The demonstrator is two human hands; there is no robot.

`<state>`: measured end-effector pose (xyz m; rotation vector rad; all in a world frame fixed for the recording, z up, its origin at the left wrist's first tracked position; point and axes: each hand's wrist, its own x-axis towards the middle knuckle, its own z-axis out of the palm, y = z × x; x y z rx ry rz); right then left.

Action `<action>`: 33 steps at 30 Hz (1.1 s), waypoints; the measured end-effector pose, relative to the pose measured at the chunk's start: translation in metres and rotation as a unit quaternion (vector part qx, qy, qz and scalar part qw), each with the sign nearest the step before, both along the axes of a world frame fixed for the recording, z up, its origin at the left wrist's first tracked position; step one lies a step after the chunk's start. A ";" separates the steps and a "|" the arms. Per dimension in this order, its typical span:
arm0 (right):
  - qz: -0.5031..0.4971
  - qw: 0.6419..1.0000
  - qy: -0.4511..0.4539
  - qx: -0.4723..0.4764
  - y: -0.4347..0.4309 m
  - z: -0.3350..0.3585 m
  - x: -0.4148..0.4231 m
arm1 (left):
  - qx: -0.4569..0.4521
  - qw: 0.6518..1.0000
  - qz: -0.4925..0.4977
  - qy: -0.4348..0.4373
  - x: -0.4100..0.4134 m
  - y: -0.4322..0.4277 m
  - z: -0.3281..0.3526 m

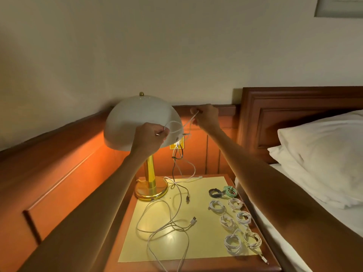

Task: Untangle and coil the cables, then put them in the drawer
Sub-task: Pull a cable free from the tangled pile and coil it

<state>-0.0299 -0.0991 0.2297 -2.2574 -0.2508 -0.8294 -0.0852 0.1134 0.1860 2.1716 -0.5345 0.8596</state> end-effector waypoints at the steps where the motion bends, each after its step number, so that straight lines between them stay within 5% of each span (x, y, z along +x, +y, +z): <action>1: -0.003 1.000 -0.009 0.000 0.000 0.009 -0.002 | -0.004 1.000 0.005 0.008 0.000 0.000 0.002; 6: 0.018 0.999 0.022 -0.028 -0.008 0.029 -0.006 | 0.023 0.999 0.026 0.026 -0.002 -0.006 0.002; 12: 0.021 0.999 0.020 -0.023 -0.014 0.024 -0.011 | -0.075 0.970 -0.094 0.209 -0.009 -0.037 -0.030; 15: 0.016 0.999 -0.009 -0.027 -0.014 0.019 -0.016 | -0.099 0.974 -0.094 0.181 -0.007 -0.048 -0.030; 19: 0.000 0.981 -0.145 0.130 -0.022 0.040 -0.019 | -0.139 0.980 -0.088 0.110 -0.001 -0.049 -0.008; 22: 0.032 0.987 -0.140 0.070 -0.023 0.060 -0.019 | -0.178 0.976 -0.076 0.103 0.004 -0.047 0.001; 29: 0.046 0.982 -0.101 0.156 -0.020 0.064 -0.025 | -0.095 0.970 -0.030 0.222 0.019 -0.067 -0.056; 33: 0.116 0.944 -0.089 0.295 -0.024 0.058 -0.027 | 0.010 0.961 0.060 0.270 0.035 -0.075 -0.098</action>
